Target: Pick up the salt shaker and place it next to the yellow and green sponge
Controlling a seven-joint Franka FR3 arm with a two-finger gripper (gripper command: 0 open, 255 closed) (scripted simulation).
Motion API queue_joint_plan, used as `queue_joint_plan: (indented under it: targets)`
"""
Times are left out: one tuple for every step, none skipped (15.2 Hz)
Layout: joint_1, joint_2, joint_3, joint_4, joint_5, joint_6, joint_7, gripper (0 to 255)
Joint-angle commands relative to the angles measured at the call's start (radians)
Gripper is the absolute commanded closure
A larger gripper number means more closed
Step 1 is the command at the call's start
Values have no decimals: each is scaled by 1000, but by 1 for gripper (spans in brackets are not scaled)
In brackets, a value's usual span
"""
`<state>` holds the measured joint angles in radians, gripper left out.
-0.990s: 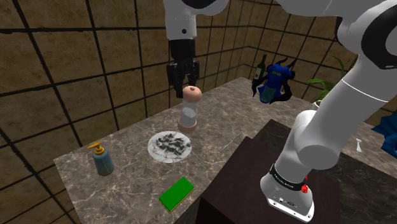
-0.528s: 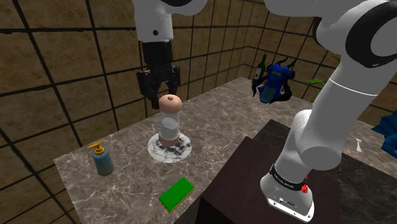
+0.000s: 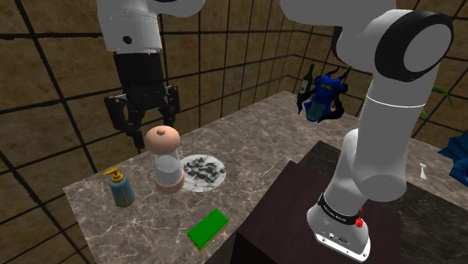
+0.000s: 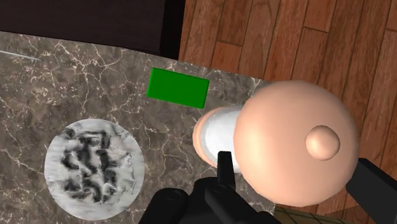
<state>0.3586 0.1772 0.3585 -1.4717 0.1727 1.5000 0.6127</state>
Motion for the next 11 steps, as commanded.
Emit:
queue_joint_plan:
  targets:
    - [33,70,16,82,-21,-5,49,255]
    - [52,108,23,130,-33,-14,74,255]
    - [72,147,29,182,-46,-24,98,255]
    - [94,188,34,239,-60,-37,122,255]
    - [109,214,36,276,-69,-46,135,255]
    - [107,209,35,255,-67,-30,132,255]
    - [105,204,34,234,-65,-15,128,255]
    - [103,200,34,215,-64,0,125,255]
    - [102,197,33,196,-63,15,121,255]
    - [100,193,33,178,-62,30,118,255]
    - [99,190,33,160,-61,44,115,255]
